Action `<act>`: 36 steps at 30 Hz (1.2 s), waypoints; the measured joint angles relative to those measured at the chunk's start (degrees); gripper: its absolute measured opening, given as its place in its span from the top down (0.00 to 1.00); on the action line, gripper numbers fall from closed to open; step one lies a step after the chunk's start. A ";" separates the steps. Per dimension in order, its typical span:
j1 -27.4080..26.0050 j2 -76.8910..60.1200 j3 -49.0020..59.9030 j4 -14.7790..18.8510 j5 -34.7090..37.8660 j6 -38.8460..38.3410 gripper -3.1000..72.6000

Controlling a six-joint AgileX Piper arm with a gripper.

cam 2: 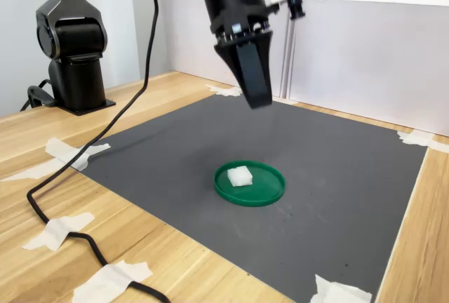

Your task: Grasp a white terminal and put it on the green lid.

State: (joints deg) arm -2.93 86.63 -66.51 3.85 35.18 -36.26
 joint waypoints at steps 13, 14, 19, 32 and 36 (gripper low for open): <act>0.00 -31.04 20.90 10.89 -18.27 10.06 0.98; 0.00 -33.26 22.98 9.40 -19.03 10.27 0.98; 0.00 -43.41 32.64 2.63 -19.65 14.49 0.98; 0.00 -67.37 54.68 0.61 -19.67 21.19 0.98; 0.00 -74.55 57.75 0.61 -19.61 21.33 0.98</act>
State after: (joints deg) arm -2.93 12.09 -8.76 4.46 15.58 -14.93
